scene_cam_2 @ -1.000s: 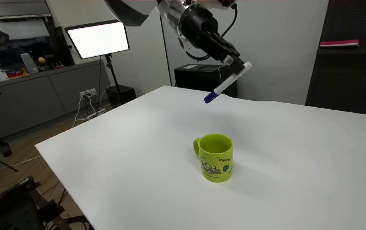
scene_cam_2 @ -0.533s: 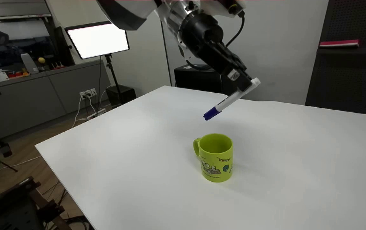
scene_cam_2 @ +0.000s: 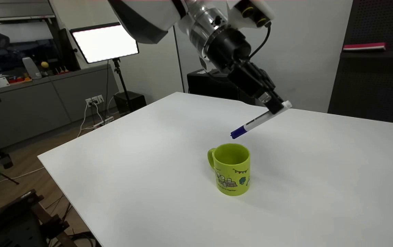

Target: Place the blue marker inside the yellow mug

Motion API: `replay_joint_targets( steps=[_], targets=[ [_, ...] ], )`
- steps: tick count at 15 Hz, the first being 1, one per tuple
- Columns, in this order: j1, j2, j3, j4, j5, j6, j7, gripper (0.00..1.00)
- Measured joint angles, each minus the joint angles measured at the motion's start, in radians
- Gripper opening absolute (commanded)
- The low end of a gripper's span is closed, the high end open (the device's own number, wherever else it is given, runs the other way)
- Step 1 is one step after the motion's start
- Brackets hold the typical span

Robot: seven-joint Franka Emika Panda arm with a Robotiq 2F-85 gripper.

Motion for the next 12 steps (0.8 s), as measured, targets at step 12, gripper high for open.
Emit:
replay_joint_targets(
  steps=[12],
  targets=[
    [0.035, 0.147, 0.015, 0.096, -0.011, 0.026, 0.007, 0.04]
  ],
)
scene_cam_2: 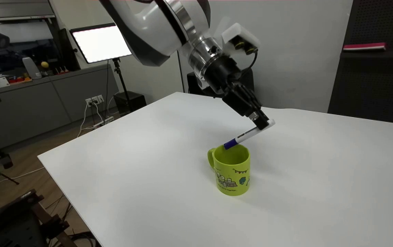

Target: Place the blue marker inside the yellow mug

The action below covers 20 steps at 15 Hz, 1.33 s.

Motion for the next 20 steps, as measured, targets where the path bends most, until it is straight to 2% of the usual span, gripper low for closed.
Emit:
replay_joint_targets(
  steps=[10, 20],
  targets=[
    [0.052, 0.064, 0.017, 0.045, -0.024, -0.062, 0.000, 0.04],
    [0.068, 0.100, 0.039, 0.072, -0.031, -0.083, 0.000, 0.04]
  ],
)
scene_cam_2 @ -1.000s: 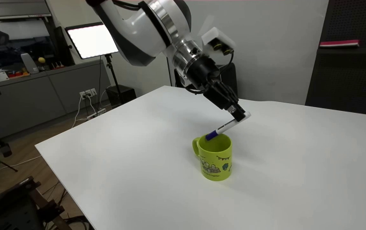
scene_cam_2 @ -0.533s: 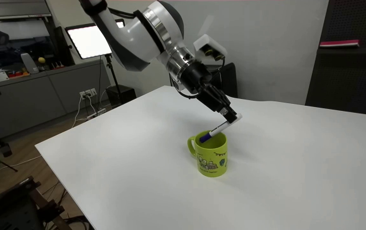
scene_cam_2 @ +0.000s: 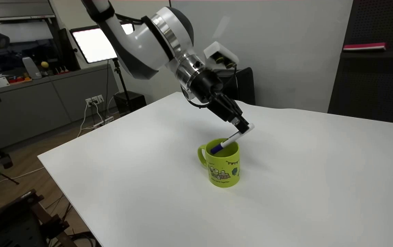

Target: Place the blue marker inside the yellow mug

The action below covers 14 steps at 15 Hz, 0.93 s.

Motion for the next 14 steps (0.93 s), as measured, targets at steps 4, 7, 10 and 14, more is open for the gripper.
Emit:
replay_joint_targets(
  steps=[4, 7, 10, 14],
  targets=[
    [0.000, 0.027, 0.001, 0.012, 0.000, -0.002, 0.000, 0.43],
    [0.001, 0.044, 0.003, 0.026, 0.000, -0.005, 0.000, 0.62],
    [-0.001, 0.051, 0.011, 0.041, 0.008, -0.005, -0.002, 0.82],
    [-0.002, 0.049, 0.024, 0.086, 0.045, -0.004, -0.005, 1.00]
  ],
)
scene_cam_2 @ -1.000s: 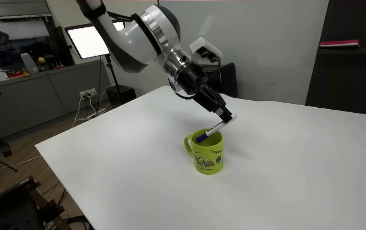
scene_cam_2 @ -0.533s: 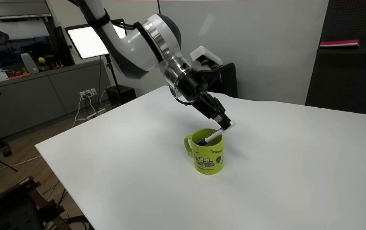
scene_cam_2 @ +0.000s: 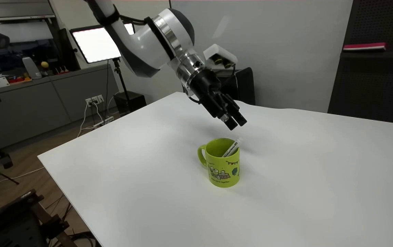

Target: Place the blue marker inside the yellow mug

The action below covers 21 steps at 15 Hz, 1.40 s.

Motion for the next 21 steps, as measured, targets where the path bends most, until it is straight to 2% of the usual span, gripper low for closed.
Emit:
replay_joint_targets(
  steps=[4, 10, 16, 18, 21],
  targets=[
    [-0.003, -0.020, 0.019, 0.060, 0.043, 0.026, -0.015, 1.00],
    [-0.048, -0.063, 0.073, 0.076, 0.238, 0.263, -0.143, 1.00],
    [-0.078, -0.055, 0.110, 0.048, 0.458, 0.512, -0.402, 1.00],
    [-0.088, -0.051, 0.127, 0.028, 0.523, 0.559, -0.521, 1.00],
    [-0.110, -0.050, 0.164, 0.001, 0.621, 0.571, -0.715, 1.00]
  ],
)
